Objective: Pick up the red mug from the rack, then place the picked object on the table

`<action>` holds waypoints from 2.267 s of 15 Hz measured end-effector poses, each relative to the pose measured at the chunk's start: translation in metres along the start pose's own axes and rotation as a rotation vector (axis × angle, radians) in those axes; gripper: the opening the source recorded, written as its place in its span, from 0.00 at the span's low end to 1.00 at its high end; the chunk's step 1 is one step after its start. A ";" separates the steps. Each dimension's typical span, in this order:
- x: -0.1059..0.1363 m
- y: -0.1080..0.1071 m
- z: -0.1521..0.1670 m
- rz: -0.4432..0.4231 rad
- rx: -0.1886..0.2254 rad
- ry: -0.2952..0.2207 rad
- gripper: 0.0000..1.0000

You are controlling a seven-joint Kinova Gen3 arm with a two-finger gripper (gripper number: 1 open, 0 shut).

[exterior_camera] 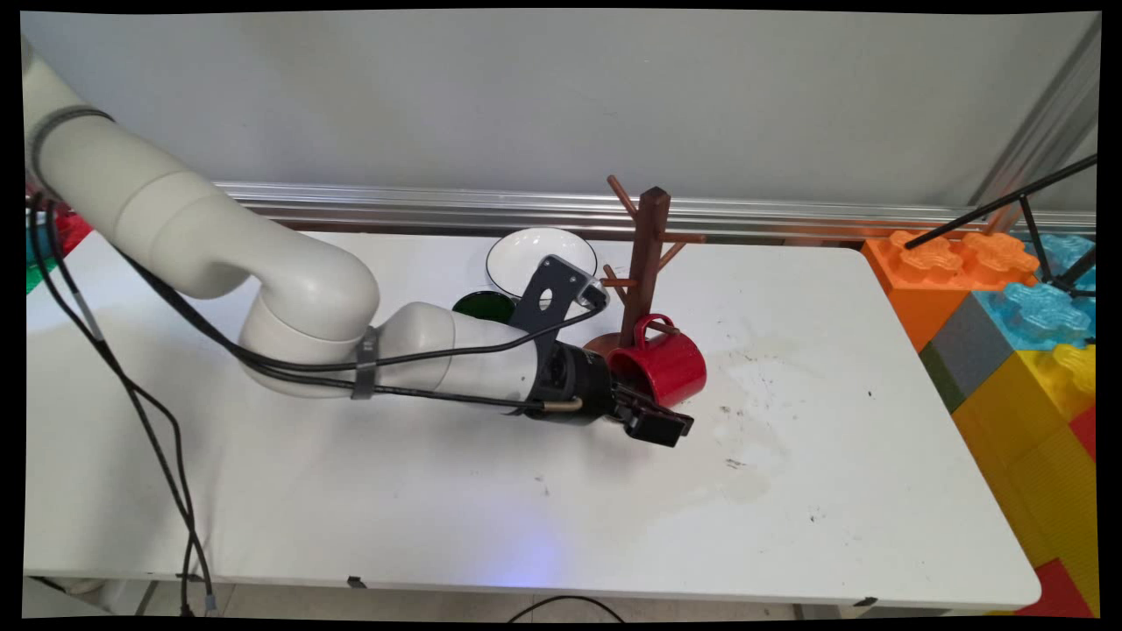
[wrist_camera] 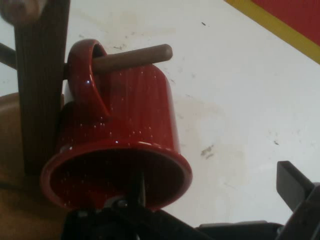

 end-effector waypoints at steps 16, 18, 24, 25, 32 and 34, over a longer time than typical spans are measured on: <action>0.003 -0.008 0.042 0.013 0.024 0.029 0.00; 0.004 -0.008 0.044 0.011 0.025 0.031 0.00; 0.006 -0.006 0.042 0.007 0.019 0.034 0.00; 0.006 -0.006 0.042 0.007 0.018 0.035 0.00; 0.011 0.002 0.031 0.010 -0.009 0.042 0.00; 0.013 0.006 0.026 0.013 -0.022 0.044 0.00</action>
